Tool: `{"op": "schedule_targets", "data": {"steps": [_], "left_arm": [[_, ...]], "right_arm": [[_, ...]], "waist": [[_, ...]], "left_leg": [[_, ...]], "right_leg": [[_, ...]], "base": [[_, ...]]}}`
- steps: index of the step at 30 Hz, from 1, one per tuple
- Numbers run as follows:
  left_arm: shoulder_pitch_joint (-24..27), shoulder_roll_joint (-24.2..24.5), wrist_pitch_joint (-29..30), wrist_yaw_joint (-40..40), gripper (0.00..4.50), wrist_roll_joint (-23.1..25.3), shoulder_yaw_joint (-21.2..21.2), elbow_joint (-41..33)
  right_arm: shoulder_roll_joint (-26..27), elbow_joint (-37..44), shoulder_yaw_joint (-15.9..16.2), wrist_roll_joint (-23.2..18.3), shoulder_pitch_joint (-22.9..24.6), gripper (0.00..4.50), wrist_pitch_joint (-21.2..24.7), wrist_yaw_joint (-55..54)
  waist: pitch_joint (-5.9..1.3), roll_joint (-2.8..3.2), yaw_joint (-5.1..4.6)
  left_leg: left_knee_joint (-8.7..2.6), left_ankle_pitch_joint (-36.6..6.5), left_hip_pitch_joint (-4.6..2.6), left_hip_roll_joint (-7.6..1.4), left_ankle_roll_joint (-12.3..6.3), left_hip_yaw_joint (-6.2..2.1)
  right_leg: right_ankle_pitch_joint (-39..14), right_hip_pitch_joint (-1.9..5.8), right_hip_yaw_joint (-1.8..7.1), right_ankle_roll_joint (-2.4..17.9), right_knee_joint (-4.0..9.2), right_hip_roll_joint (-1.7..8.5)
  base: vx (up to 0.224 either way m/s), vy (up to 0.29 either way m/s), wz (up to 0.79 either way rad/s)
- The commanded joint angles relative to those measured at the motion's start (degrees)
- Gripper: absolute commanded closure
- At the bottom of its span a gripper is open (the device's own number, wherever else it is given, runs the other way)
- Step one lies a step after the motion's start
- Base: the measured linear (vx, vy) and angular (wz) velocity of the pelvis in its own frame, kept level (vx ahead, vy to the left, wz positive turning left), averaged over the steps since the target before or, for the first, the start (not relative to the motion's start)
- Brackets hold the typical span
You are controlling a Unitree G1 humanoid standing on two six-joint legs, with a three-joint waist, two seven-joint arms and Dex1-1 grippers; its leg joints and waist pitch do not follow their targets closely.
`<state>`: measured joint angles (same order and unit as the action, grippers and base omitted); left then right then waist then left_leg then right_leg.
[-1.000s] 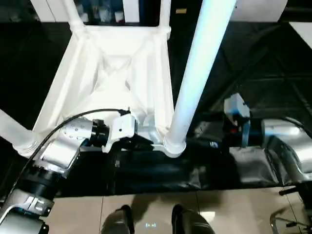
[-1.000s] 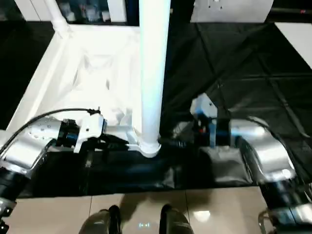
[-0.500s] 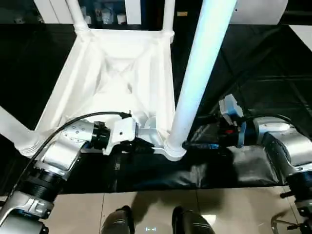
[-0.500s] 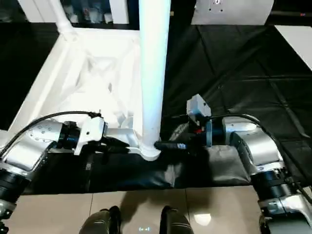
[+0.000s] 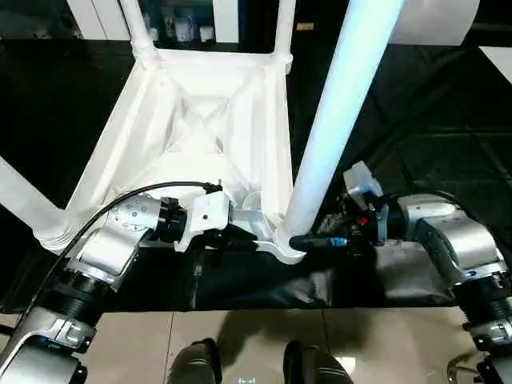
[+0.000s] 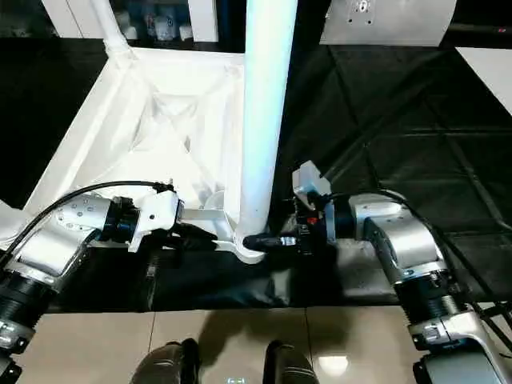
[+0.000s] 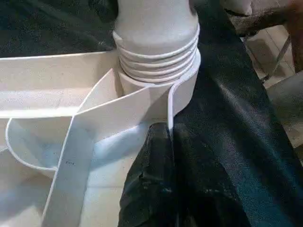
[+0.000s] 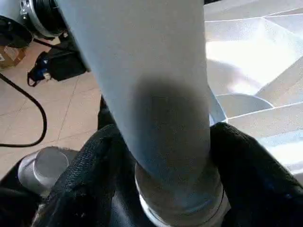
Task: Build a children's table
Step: Rotate leg to tighten
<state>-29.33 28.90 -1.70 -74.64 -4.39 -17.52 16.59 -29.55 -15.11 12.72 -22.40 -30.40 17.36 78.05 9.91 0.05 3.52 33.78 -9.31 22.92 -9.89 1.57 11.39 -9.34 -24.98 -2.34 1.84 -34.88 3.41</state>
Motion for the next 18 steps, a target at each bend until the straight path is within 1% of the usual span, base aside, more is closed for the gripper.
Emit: {"op": "schedule_targets", "data": {"steps": [1,2,3,5,6,7,9,10,11,12,13,14,15,16,17,18], "left_arm": [[0.5,-0.2,-0.3,-0.8,4.5,0.9,-1.9,0.7],[0.4,-0.2,-0.1,-0.7,4.5,0.9,-1.9,0.8],[0.3,-0.3,0.0,-0.6,4.5,0.8,-1.9,0.9],[0.3,-0.4,0.7,-0.5,4.5,0.5,-1.8,0.9],[0.3,-0.4,0.7,-0.5,4.5,0.5,-1.8,0.9],[-0.1,-1.2,3.4,0.9,4.5,0.0,-1.1,0.6],[-0.3,-1.5,4.6,1.6,4.5,0.0,-0.8,0.5],[-1.0,-2.2,5.5,3.5,4.5,0.6,-0.5,1.0],[-1.2,-2.4,5.8,3.9,4.5,0.7,-0.4,1.2],[-1.9,-3.3,7.0,5.7,4.5,0.9,0.0,1.9],[-2.4,-4.1,8.1,7.1,4.5,1.1,0.4,2.5],[-3.2,-5.0,9.9,9.2,4.5,1.6,0.7,3.3],[-3.2,-5.0,9.9,9.2,4.5,1.6,0.7,3.3],[-4.0,-6.0,11.2,11.3,4.5,2.3,0.8,4.0],[-5.0,-7.4,13.0,14.0,4.5,3.1,0.9,4.7],[-5.0,-7.4,13.0,14.0,4.5,3.1,0.9,4.7]], "right_arm": [[0.1,0.2,0.7,0.0,-0.3,1.93,0.0,1.6],[0.2,0.1,0.8,0.1,-0.3,2.07,0.1,1.9],[0.3,0.0,0.7,0.2,-0.3,2.14,0.2,2.3],[0.3,0.2,0.7,0.2,-0.1,2.24,0.5,2.5],[0.3,0.2,0.7,0.2,-0.1,2.37,0.5,2.5],[0.5,2.0,0.2,-0.7,1.7,2.37,1.7,1.1],[0.6,2.8,-0.1,-1.1,2.5,2.41,2.3,0.2],[1.3,4.0,-0.6,-0.9,3.9,2.43,3.3,-2.9],[1.6,4.1,-0.7,-0.6,4.1,2.43,3.3,-4.0],[2.9,4.4,-0.9,0.8,4.7,2.44,3.0,-7.8],[4.0,4.6,-1.1,2.0,5.3,2.44,2.6,-11.1],[5.7,5.0,-1.4,3.3,5.9,2.46,3.1,-15.6],[5.7,5.0,-1.4,3.3,5.9,2.46,3.1,-15.6],[7.6,5.2,-1.7,4.8,6.4,2.48,4.0,-20.3],[9.8,5.3,-2.2,5.6,6.6,2.49,5.5,-24.7],[9.8,5.3,-2.2,5.6,6.6,2.49,5.5,-24.7]], "waist": [[-5.66,-0.07,0.16],[-5.59,-0.02,0.17],[-5.66,-0.09,0.19],[-5.68,0.0,0.22],[-5.68,-0.03,0.24],[-5.54,0.04,0.23],[-5.56,-0.03,0.36],[-5.32,-0.05,0.5],[-5.27,-0.04,0.5],[-5.01,0.06,0.4],[-4.81,-0.05,0.24],[-4.68,-0.04,0.13],[-4.24,0.07,-0.06],[-3.92,-0.05,-0.43],[-3.56,-0.03,-0.8],[-3.54,0.02,-0.89]], "left_leg": [[-3.38,-7.7,-1.67,-3.43,-5.16,-1.34],[-3.37,-7.6,-1.61,-3.41,-5.23,-1.35],[-3.33,-7.2,-1.55,-3.38,-5.37,-1.34],[-3.29,-6.8,-1.59,-3.38,-5.62,-1.33],[-3.29,-6.7,-1.55,-3.37,-5.7,-1.33],[-3.33,-6.8,-1.56,-3.4,-5.77,-1.35],[-3.29,-6.8,-1.65,-3.42,-5.85,-1.29],[-3.39,-7.2,-1.64,-3.41,-5.77,-1.29],[-3.43,-7.7,-1.6,-3.39,-5.58,-1.36],[-3.61,-9.0,-1.64,-3.39,-4.93,-1.36],[-3.72,-10.9,-1.74,-3.19,-3.91,-1.53],[-3.82,-11.8,-1.81,-3.16,-3.32,-1.54],[-4.04,-14.1,-1.89,-3.01,-2.01,-1.73],[-4.37,-16.0,-1.68,-2.83,-0.68,-2.07],[-4.59,-18.0,-1.82,-2.66,0.21,-2.43],[-4.58,-19.2,-2.19,-2.63,0.43,-2.48]], "right_leg": [[-9.4,3.69,2.77,15.6,3.49,4.68],[-9.2,3.69,2.8,15.6,3.5,4.71],[-8.7,3.78,2.79,15.7,3.42,4.71],[-8.1,3.7,2.75,15.9,3.34,4.63],[-7.8,3.76,2.76,15.9,3.31,4.65],[-7.8,3.68,2.74,16.0,3.34,4.65],[-7.8,3.68,2.84,16.1,3.38,4.67],[-8.8,3.58,2.87,15.7,3.6,4.65],[-9.7,3.59,2.84,15.5,3.64,4.69],[-12.5,3.34,2.86,14.8,4.05,4.76],[-16.6,3.36,2.75,13.9,4.5,4.85],[-18.9,3.24,2.78,13.2,4.77,4.91],[-23.9,3.03,2.74,11.5,5.34,4.93],[-28.6,3.19,2.53,9.7,5.64,4.96],[-33.9,3.06,2.36,7.5,6.11,5.13],[-36.5,2.75,2.26,6.6,6.54,5.26]], "base": [[0.0,0.0,0.0],[0.0,0.0,0.0],[0.0,0.0,0.0],[0.0,0.0,0.0],[0.0,0.0,0.0],[0.0,0.0,0.0],[0.0,0.0,0.0],[0.0,0.0,0.0],[0.0,0.0,0.0],[0.0,0.0,0.0],[0.0,0.0,0.0],[0.0,0.0,0.0],[0.0,0.0,0.0],[-0.051,0.009,-0.11],[-0.051,0.009,-0.11],[-0.05,0.011,-0.12]]}}
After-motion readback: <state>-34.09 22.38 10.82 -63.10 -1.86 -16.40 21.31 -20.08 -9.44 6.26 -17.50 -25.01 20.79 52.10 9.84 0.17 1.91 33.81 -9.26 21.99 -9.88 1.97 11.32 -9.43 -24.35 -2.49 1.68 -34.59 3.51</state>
